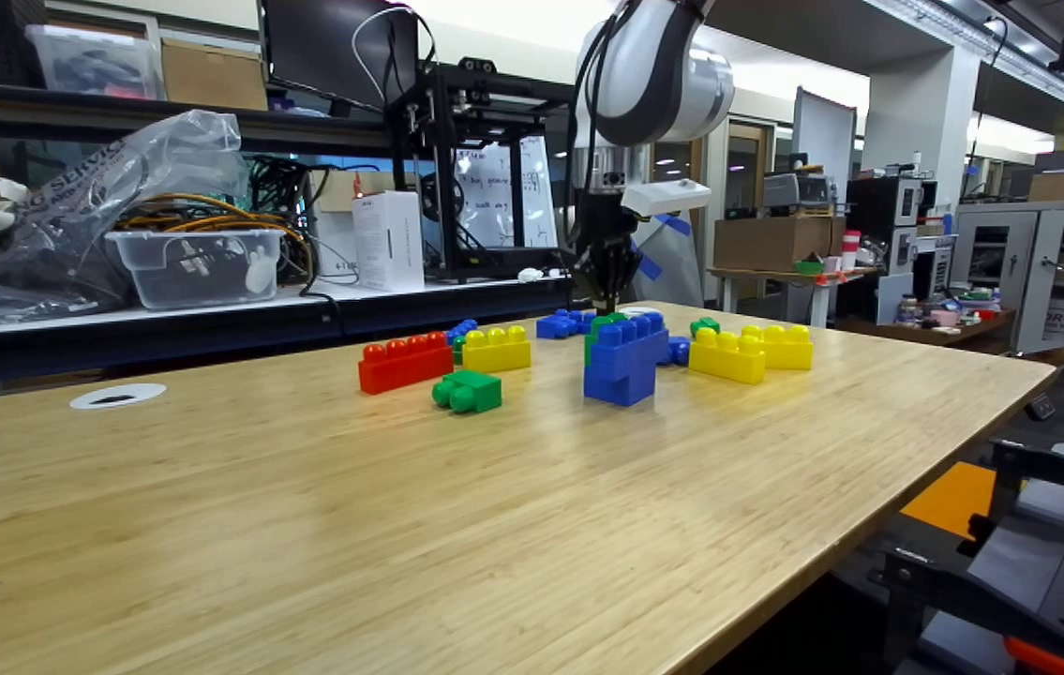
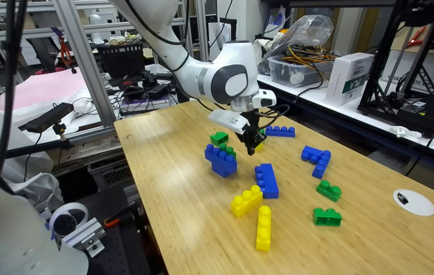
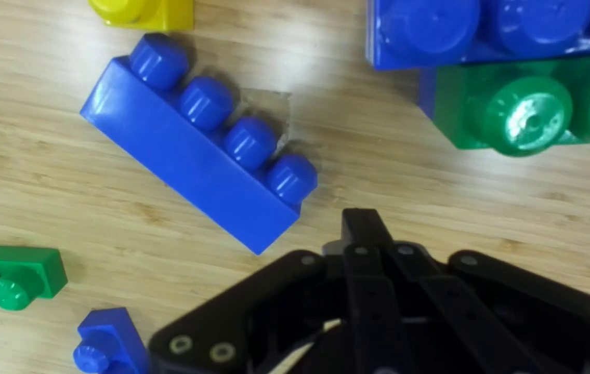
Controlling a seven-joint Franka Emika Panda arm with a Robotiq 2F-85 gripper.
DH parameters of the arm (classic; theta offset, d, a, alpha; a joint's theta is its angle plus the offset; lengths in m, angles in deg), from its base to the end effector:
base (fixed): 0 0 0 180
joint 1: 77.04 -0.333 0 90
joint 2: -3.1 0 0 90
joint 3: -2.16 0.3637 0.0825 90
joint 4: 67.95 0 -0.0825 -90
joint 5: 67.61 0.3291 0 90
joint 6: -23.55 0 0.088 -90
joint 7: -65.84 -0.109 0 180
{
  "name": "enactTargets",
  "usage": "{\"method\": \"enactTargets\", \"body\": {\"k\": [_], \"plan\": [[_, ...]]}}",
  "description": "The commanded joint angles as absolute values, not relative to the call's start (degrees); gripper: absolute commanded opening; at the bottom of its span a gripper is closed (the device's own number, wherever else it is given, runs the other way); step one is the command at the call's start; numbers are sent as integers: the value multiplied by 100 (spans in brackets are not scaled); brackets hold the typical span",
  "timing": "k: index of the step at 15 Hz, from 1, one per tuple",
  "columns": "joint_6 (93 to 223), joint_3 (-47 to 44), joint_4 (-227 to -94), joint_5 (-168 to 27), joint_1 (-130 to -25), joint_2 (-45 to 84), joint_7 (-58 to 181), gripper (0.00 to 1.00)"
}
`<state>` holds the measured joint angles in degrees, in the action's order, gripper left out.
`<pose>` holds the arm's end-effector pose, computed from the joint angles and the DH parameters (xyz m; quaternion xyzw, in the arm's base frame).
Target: Move the building block tower forward
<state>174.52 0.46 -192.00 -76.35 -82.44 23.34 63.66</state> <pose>0.5607 0.0409 0.3285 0.9942 0.0788 0.0601 0.0428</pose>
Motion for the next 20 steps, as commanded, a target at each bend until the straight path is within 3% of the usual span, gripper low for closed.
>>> {"method": "enactTargets", "body": {"k": [1,20], "plan": [[17059,279,-19095,-7102,-7936,2401,6688,0],[15999,381,-19596,-5951,-7739,2008,6635,0]]}}
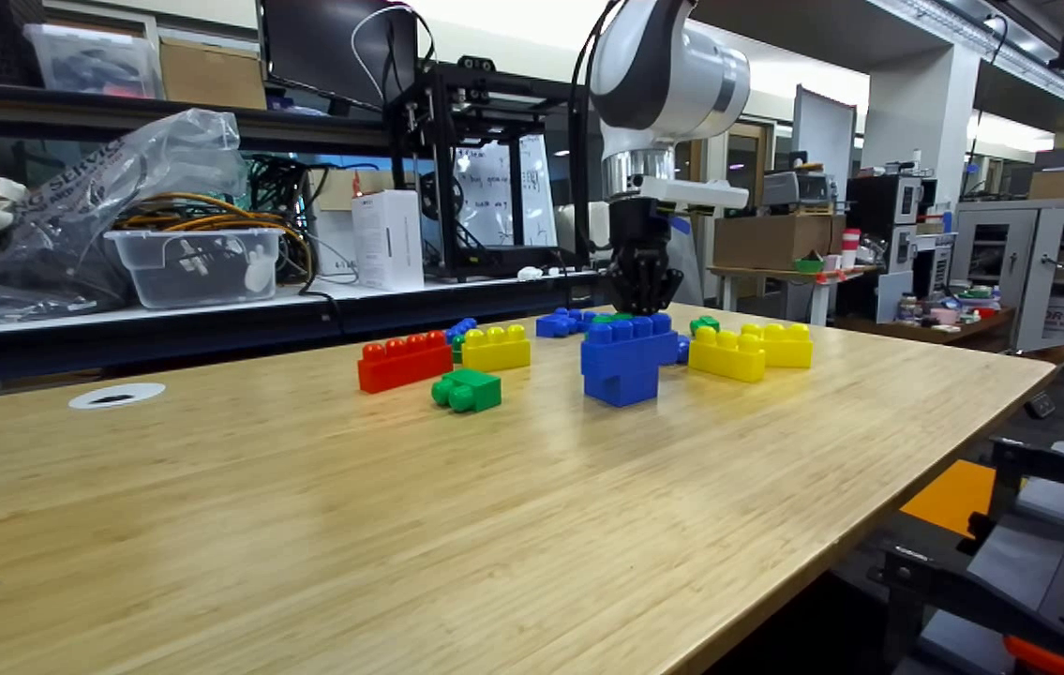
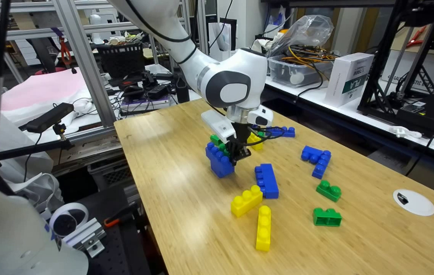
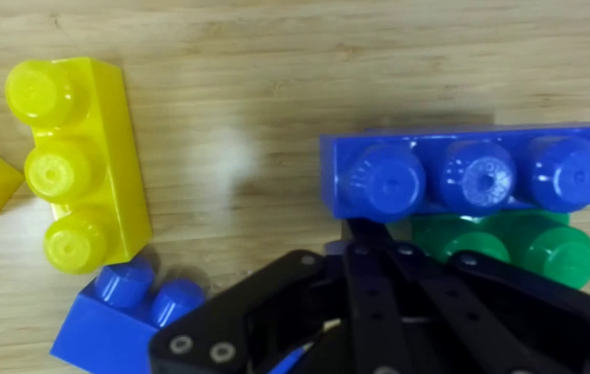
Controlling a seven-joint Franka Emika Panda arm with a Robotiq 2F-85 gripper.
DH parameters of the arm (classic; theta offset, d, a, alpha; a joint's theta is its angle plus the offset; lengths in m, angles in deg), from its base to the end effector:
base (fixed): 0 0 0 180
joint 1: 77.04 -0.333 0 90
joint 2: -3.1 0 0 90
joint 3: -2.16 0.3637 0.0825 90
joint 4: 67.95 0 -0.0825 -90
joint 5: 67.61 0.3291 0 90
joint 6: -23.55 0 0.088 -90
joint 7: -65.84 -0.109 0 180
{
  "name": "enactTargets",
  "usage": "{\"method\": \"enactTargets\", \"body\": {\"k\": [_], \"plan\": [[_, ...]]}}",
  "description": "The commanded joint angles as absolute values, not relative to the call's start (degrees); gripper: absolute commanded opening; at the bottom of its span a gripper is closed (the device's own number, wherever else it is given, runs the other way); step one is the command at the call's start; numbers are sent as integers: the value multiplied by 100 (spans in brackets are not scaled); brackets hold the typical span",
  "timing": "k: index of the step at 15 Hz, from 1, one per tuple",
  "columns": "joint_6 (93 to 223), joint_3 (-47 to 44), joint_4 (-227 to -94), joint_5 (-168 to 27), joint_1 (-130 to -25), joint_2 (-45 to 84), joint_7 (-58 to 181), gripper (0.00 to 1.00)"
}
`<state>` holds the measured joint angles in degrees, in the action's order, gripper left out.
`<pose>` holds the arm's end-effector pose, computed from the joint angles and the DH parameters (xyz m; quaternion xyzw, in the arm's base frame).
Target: Move the building block tower forward
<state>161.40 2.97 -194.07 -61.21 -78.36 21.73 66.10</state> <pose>0.5256 0.0201 0.3114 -0.9972 0.0230 0.0608 0.0362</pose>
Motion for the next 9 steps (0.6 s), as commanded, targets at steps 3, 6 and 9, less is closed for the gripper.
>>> {"method": "enactTargets", "body": {"k": [3,6,9], "plan": [[15952,365,-19755,-5904,-7765,1890,6556,0],[15973,354,-19961,-5881,-7783,1721,6400,0],[15993,371,-20128,-5857,-7816,1526,6247,0]]}}
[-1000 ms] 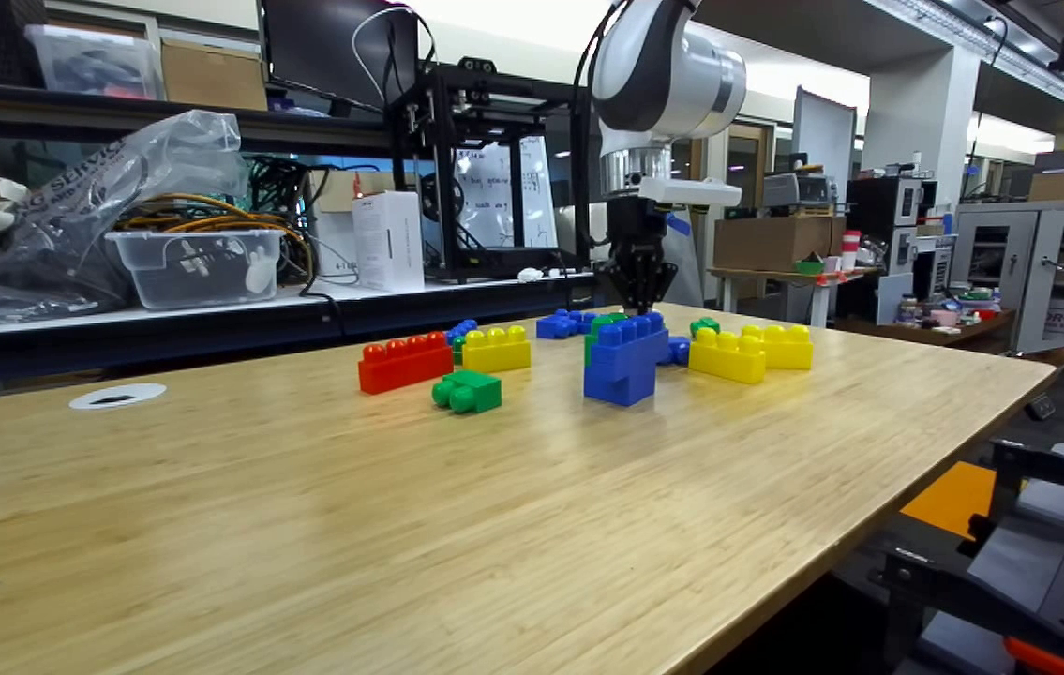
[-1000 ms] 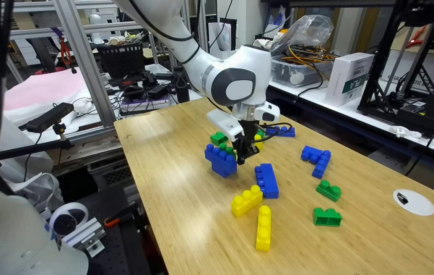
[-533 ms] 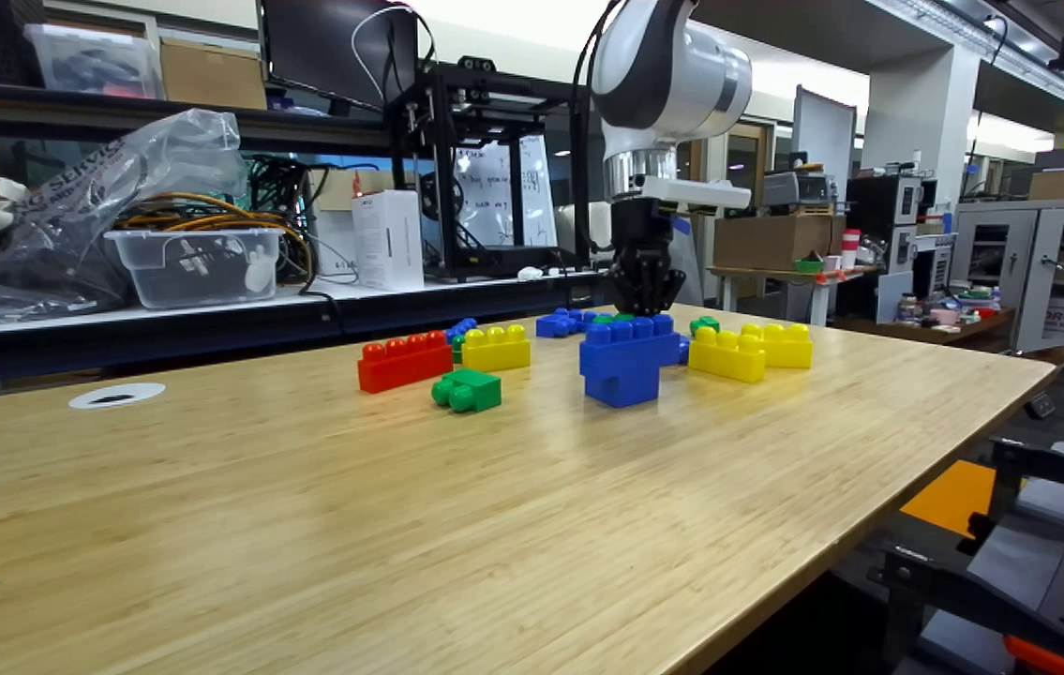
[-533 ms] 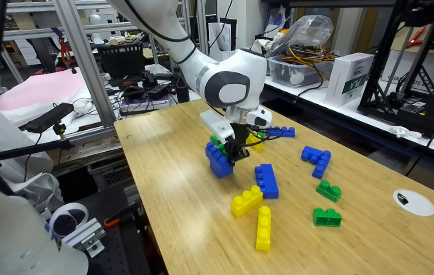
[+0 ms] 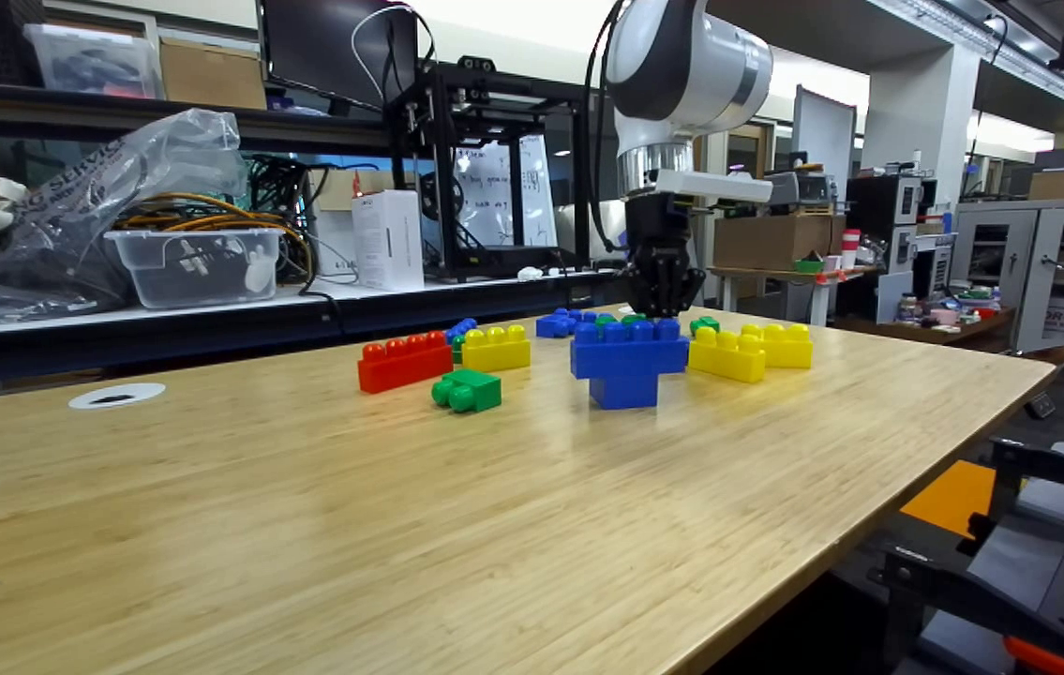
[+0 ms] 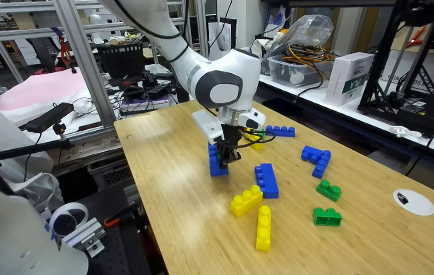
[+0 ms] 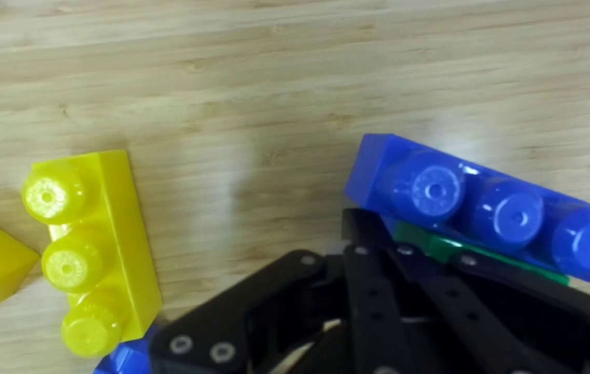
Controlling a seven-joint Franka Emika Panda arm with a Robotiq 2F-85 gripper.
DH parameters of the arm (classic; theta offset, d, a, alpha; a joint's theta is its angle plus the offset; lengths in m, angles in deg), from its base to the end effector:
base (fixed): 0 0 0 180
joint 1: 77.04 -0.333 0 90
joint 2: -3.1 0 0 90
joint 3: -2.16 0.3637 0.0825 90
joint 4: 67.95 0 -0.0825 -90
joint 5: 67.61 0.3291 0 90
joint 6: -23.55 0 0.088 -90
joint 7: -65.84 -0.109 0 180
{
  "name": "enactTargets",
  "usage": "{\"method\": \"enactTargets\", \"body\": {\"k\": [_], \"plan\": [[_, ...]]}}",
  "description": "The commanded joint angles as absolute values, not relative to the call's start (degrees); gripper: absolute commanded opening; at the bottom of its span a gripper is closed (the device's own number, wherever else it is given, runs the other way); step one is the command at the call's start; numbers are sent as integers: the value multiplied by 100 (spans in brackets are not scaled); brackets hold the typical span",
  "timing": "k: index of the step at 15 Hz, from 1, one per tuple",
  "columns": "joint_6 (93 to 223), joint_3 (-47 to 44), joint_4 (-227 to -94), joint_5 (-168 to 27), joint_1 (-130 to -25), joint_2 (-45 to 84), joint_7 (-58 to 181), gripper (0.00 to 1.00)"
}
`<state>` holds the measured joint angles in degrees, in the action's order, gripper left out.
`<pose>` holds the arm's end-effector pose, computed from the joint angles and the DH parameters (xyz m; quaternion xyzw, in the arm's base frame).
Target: Move the building block tower forward
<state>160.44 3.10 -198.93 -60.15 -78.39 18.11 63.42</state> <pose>0.4956 0.0210 0.3148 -0.9946 0.0521 0.0809 0.0394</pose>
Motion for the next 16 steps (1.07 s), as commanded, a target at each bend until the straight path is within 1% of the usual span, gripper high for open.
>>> {"method": "enactTargets", "body": {"k": [1,8,16], "plan": [[15998,390,-20195,-5856,-7839,1421,6187,0],[16041,557,-20509,-5833,-8021,900,5935,0],[16176,595,-20596,-5935,-8106,713,5785,0]]}}
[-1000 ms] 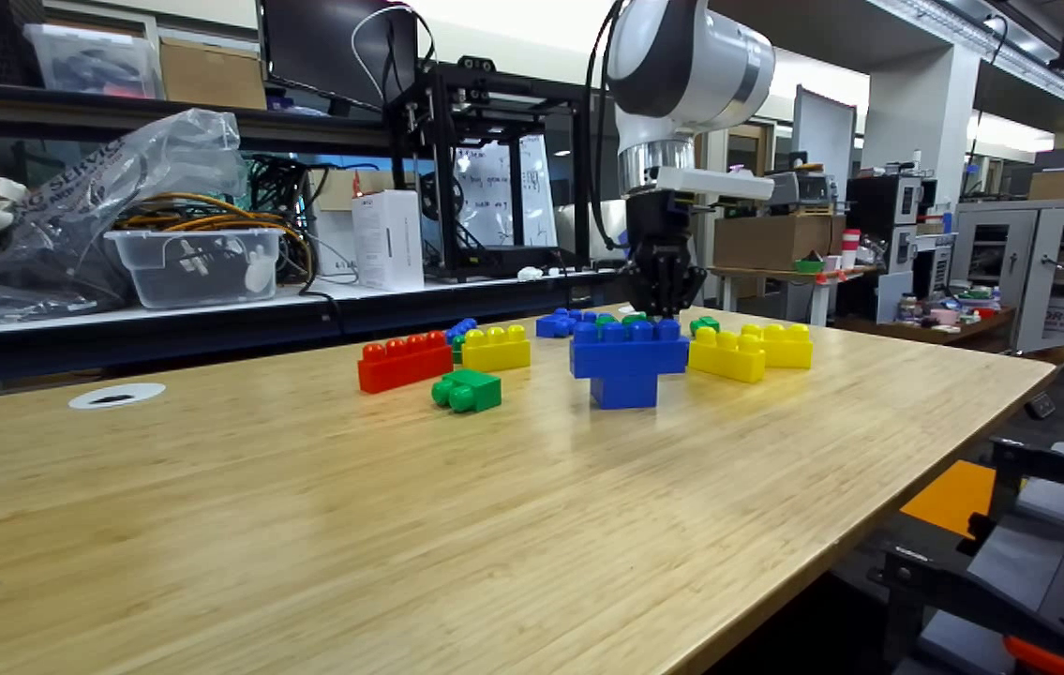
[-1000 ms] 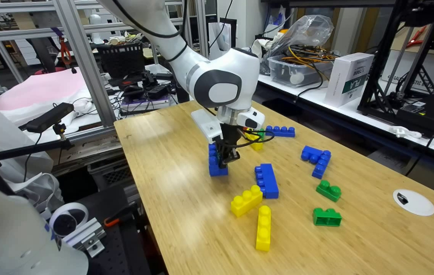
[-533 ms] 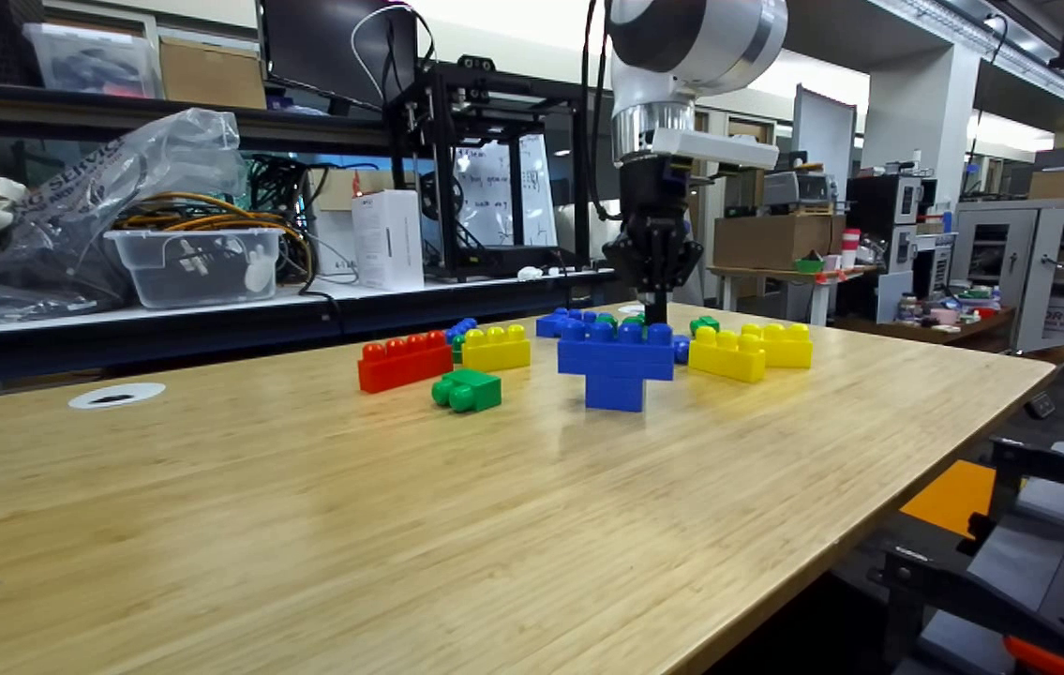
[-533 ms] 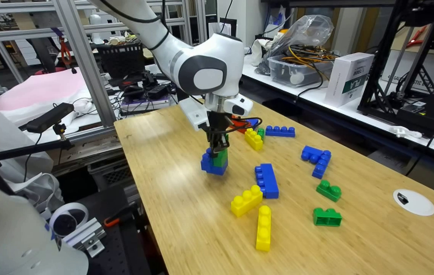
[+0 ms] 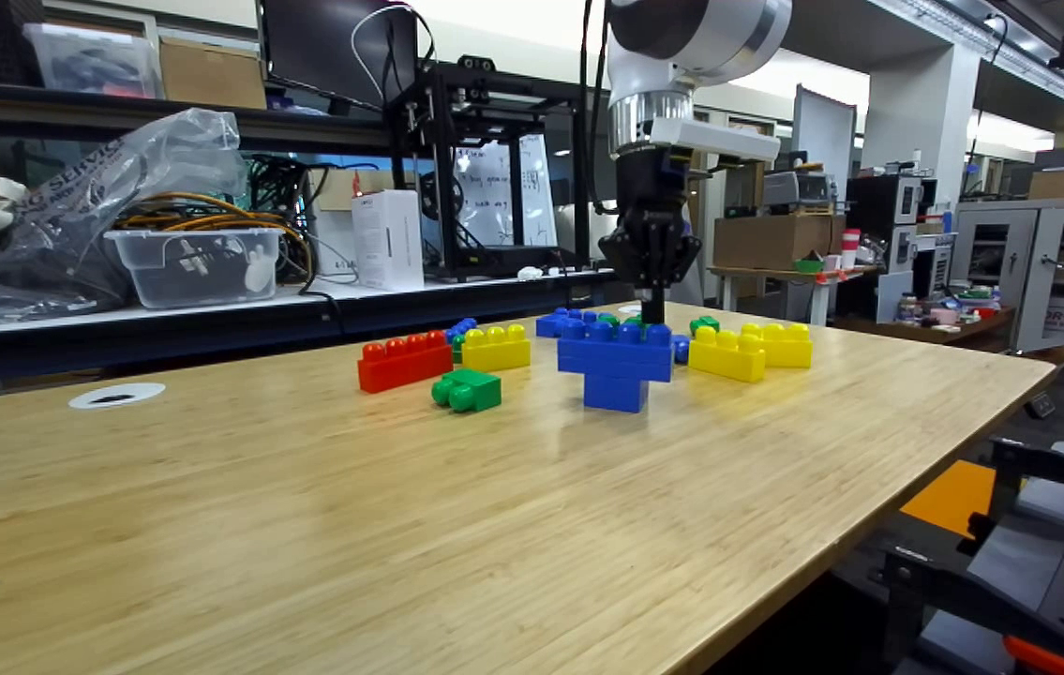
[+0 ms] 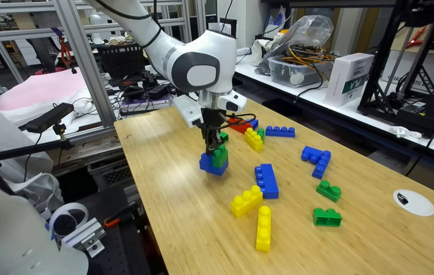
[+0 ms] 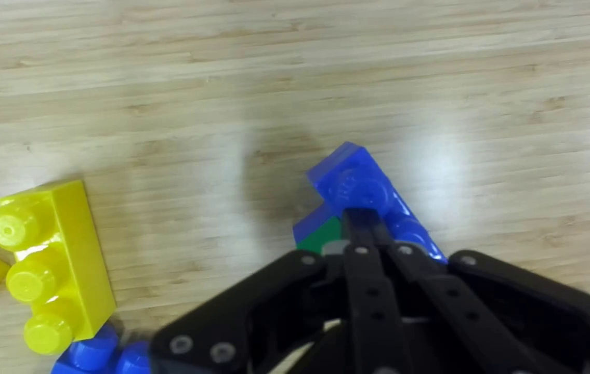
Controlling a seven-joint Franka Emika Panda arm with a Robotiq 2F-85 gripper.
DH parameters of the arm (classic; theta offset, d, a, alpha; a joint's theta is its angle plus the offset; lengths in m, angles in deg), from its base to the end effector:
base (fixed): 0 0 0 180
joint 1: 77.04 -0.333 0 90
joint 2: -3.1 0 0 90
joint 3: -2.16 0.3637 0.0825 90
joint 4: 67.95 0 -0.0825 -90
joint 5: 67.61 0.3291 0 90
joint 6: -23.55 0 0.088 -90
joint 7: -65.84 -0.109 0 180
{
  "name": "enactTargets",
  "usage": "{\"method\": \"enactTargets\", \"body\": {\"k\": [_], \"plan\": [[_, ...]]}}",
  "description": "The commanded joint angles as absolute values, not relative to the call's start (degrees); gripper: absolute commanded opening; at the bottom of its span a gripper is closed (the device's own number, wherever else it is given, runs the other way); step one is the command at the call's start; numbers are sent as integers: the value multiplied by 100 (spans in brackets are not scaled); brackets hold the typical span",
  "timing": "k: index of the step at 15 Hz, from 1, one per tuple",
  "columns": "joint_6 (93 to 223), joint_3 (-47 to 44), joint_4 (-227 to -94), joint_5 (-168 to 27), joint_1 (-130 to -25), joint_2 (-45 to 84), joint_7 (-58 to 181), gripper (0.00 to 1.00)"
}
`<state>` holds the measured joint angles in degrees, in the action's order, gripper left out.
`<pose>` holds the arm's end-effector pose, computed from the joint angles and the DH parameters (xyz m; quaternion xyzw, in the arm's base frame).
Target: Move the building block tower forward
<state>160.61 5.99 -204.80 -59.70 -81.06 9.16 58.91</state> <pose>0.4568 0.0640 0.3560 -0.9965 0.0448 0.0567 0.0409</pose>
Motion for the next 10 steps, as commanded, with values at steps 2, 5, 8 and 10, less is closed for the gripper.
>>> {"method": "enactTargets", "body": {"k": [2,5,8,10], "plan": [[16320,554,-20566,-6015,-8090,534,5652,0],[16608,458,-20164,-6120,-8016,620,5460,0],[16803,345,-19792,-6359,-7970,928,5199,0],[16864,261,-19438,-6426,-7939,1340,5178,0]]}}
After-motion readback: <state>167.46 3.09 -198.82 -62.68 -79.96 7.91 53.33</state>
